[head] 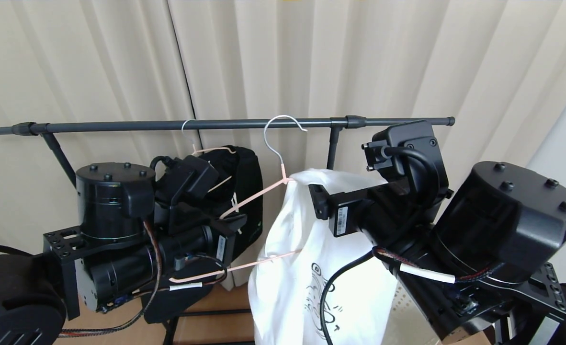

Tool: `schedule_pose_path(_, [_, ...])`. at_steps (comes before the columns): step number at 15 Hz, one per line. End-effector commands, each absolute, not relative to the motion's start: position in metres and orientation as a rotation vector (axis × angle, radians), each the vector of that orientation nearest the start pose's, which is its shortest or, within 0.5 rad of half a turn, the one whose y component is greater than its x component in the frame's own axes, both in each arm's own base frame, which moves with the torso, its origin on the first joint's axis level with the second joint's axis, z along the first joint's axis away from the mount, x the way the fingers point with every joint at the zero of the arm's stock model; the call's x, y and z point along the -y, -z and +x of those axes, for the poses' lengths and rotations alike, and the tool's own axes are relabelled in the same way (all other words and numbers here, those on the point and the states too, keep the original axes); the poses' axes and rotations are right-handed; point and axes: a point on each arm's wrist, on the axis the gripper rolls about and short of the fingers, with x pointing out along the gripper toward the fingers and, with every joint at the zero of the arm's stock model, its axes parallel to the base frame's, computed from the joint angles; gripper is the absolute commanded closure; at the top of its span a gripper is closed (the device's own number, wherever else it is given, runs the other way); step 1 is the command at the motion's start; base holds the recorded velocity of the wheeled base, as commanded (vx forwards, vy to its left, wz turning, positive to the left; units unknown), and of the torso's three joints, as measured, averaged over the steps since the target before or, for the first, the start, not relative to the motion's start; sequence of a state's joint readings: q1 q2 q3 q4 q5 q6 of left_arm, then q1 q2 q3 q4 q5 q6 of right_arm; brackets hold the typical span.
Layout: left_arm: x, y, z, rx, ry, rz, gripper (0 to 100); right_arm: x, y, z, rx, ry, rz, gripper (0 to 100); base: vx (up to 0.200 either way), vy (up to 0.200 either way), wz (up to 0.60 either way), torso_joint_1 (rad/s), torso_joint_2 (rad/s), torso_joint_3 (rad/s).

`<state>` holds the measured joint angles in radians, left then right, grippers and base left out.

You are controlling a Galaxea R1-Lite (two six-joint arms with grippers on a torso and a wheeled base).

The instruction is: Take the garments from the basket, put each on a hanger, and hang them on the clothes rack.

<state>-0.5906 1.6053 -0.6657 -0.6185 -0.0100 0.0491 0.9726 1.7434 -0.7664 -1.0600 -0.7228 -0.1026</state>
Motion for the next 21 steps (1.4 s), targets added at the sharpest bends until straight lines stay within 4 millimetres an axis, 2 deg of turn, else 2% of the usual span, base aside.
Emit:
schedule_pose_path(1, [0.15, -0.172, 0.229, -0.291, 0.593, 0.135, 100, -0.247, -0.201, 0.185, 0.067, -0.25, -0.041, 0, 0.0, 0.0, 0.0, 0.0, 0.0, 0.0])
schedule_pose_path(6, [0.148, -0.173, 0.23, -0.291, 0.586, 0.123, 100, -0.235, -0.198, 0.176, 0.053, -0.267, -0.069, 0, 0.0, 0.0, 0.0, 0.0, 0.0, 0.0])
schedule_pose_path(9, [0.146, -0.168, 0.227, -0.3, 0.597, 0.13, 100, -0.211, -0.207, 0.169, 0.08, -0.346, -0.09, 0, 0.0, 0.0, 0.0, 0.0, 0.0, 0.0])
schedule_pose_path(10, [0.145, -0.166, 0.226, -0.267, 0.612, 0.127, 100, -0.178, -0.211, 0.167, 0.06, -0.411, -0.142, 0, 0.0, 0.0, 0.0, 0.0, 0.0, 0.0])
schedule_pose_path(12, [0.139, -0.16, 0.228, -0.247, 0.623, 0.141, 100, -0.145, -0.219, 0.162, 0.041, -0.533, -0.184, 0, 0.0, 0.0, 0.0, 0.0, 0.0, 0.0])
schedule_pose_path(15, [0.131, -0.145, 0.218, -0.239, 0.648, 0.156, 100, -0.109, -0.222, 0.177, -0.081, -0.654, -0.327, 0, 0.0, 0.0, 0.0, 0.0, 0.0, 0.0])
schedule_pose_path(18, [0.129, -0.137, 0.211, -0.228, 0.66, 0.18, 100, -0.097, -0.224, 0.185, -0.204, -0.805, -0.423, 0, 0.0, 0.0, 0.0, 0.0, 0.0, 0.0])
schedule_pose_path(21, [0.129, -0.136, 0.208, -0.208, 0.669, 0.193, 100, -0.101, -0.223, 0.195, -0.319, -0.94, -0.551, 0, 0.0, 0.0, 0.0, 0.0, 0.0, 0.0])
